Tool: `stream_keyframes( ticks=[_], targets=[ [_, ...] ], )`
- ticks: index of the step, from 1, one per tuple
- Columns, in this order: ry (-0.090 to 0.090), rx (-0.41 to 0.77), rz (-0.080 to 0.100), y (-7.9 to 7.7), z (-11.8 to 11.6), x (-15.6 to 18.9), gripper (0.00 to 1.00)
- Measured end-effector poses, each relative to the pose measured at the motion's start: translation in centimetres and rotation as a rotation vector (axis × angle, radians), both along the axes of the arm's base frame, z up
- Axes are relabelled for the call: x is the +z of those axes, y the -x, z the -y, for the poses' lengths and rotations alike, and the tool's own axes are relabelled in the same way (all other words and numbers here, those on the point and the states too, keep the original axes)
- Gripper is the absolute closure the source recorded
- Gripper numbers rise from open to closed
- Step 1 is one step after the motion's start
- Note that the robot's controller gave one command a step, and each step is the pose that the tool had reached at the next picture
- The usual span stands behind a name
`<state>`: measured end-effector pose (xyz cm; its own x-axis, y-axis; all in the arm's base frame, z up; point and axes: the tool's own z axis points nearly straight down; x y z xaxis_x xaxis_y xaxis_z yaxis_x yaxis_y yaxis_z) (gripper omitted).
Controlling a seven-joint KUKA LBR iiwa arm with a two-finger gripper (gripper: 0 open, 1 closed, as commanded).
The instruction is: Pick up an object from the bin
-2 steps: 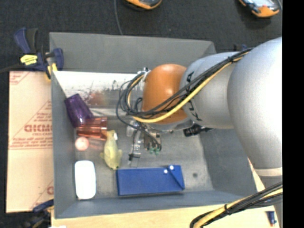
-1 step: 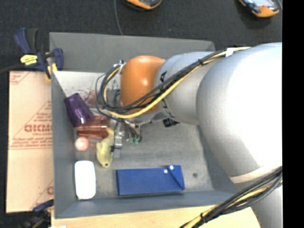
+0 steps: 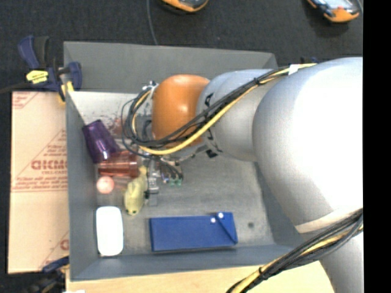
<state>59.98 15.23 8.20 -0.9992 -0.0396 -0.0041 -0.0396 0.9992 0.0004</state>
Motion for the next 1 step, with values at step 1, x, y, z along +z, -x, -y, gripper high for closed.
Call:
stream_keyframes(
  ticks=[1],
  targets=[
    [0.001, -0.150, 0.002, 1.66, -2.38, -0.48, 0.00]
  ],
)
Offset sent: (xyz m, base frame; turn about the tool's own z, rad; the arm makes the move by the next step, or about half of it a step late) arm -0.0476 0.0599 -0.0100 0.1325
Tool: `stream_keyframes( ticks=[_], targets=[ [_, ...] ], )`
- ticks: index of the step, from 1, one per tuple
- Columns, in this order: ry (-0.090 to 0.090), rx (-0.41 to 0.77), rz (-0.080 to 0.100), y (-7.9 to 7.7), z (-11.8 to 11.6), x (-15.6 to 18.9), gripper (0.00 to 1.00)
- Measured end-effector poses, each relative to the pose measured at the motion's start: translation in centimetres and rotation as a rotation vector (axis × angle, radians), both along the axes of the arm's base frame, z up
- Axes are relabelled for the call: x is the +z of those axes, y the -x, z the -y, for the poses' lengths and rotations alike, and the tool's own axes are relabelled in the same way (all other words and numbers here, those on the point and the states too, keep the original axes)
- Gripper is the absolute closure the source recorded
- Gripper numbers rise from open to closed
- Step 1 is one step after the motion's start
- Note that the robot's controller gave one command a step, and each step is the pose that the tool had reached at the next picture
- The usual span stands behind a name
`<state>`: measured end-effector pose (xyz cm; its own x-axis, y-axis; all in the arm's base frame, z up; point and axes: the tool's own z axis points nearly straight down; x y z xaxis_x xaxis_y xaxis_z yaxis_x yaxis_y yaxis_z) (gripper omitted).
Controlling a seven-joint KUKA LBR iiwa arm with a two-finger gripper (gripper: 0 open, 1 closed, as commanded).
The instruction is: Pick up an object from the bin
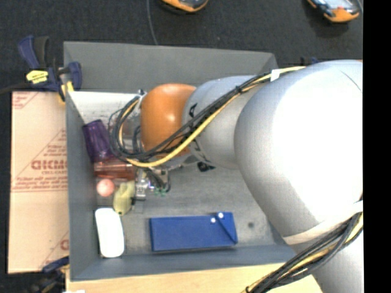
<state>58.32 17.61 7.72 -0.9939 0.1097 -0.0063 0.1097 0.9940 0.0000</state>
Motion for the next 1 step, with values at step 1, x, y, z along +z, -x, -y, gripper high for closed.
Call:
stream_keyframes(
  ticks=[1],
  targets=[
    [0.006, 0.008, 0.010, 2.53, -2.87, -0.11, 1.00]
  ],
)
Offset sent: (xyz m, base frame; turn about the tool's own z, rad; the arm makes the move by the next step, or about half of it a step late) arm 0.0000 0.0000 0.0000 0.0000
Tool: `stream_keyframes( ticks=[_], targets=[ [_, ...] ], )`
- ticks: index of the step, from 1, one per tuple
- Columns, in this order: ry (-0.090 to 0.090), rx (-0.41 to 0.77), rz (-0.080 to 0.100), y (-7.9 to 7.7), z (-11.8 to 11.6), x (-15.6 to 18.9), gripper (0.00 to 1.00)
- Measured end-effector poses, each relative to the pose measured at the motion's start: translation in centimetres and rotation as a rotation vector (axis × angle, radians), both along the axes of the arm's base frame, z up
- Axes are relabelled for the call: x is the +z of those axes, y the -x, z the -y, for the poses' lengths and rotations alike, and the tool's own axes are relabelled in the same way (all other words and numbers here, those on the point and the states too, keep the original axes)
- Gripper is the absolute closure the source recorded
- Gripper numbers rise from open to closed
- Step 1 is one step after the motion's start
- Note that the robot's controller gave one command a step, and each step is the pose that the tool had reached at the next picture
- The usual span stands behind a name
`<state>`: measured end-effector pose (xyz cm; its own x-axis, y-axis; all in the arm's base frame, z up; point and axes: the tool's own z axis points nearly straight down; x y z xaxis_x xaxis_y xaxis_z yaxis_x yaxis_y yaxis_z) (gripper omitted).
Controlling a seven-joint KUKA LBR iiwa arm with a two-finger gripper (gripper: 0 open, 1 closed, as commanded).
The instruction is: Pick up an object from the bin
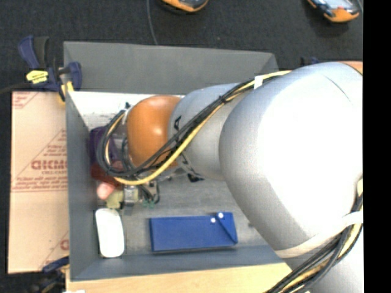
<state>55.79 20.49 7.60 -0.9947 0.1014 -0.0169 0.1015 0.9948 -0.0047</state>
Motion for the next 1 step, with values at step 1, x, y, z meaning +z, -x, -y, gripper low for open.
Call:
stream_keyframes(
  ticks=[1],
  targets=[
    [0.000, -0.001, 0.000, 0.00, 0.00, 0.00, 1.00]
  ],
)
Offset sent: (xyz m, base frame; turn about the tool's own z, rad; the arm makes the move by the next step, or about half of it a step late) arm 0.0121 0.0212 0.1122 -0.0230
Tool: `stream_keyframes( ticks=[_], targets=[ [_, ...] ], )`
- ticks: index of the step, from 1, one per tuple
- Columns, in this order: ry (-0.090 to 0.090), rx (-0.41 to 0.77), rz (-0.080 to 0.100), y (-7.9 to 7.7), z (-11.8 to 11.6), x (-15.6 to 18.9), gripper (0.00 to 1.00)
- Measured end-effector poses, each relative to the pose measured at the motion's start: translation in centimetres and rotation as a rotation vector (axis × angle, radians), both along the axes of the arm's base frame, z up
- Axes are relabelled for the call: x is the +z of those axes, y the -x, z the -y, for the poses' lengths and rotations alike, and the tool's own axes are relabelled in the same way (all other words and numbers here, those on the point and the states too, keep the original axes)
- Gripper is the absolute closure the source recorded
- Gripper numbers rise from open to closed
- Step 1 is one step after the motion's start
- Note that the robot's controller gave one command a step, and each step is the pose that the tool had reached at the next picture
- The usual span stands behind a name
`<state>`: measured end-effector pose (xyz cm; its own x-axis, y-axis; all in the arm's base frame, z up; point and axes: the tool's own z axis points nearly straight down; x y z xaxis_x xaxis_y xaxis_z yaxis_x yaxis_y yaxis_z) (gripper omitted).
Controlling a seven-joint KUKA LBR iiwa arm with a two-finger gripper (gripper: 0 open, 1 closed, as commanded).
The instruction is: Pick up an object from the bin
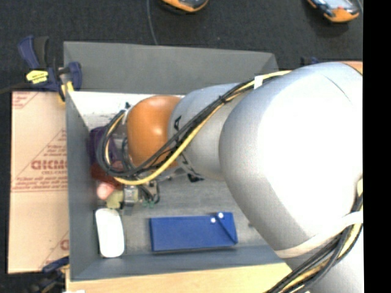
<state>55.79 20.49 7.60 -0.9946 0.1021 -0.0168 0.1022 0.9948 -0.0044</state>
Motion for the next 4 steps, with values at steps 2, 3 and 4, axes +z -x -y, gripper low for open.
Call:
stream_keyframes(
  ticks=[2, 3, 4],
  targets=[
    [0.002, 0.043, -0.006, -0.8, -0.6, 11.6, 1.00],
    [0.000, 0.045, -0.003, -0.8, -0.6, 13.2, 1.00],
    [0.003, 0.232, 0.001, 2.0, -1.6, 8.5, 1.00]
  ],
)
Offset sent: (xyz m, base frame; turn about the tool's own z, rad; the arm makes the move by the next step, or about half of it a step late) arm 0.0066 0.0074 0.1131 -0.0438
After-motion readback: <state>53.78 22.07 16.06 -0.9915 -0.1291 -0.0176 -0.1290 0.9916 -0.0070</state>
